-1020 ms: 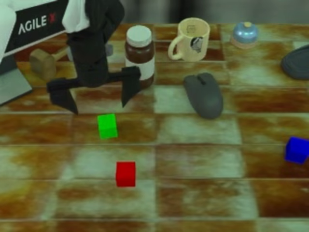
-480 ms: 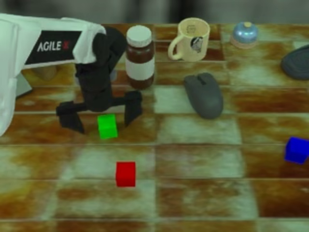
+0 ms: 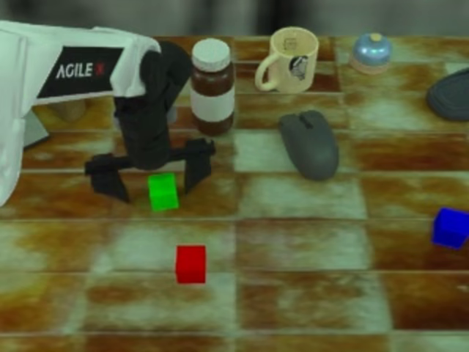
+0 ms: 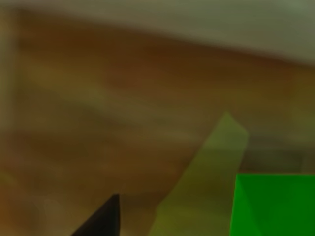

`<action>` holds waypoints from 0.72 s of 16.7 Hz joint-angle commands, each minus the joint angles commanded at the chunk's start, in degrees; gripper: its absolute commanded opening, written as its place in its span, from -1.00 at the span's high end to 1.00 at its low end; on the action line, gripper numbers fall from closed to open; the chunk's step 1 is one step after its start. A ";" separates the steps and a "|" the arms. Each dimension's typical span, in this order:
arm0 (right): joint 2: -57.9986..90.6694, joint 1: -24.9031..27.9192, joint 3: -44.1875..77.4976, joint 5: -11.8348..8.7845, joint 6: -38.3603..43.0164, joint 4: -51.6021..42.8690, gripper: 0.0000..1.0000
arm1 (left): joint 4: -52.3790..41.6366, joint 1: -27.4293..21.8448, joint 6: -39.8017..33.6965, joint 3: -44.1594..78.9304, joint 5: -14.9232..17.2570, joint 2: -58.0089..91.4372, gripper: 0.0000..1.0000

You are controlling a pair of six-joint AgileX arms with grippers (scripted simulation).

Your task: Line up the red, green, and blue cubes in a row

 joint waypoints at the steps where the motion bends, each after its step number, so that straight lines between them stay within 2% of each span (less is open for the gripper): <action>1: 0.00 0.00 0.00 0.00 0.00 0.00 -1.00 | 0.00 0.00 0.00 0.00 0.00 0.00 -0.25; 9: 0.00 0.00 0.00 0.00 0.00 0.00 -1.00 | 0.00 0.00 0.00 0.00 0.00 0.00 0.96; 12: 0.00 0.00 0.00 0.00 0.00 0.00 -1.00 | 0.00 0.00 0.00 0.00 0.00 0.00 1.00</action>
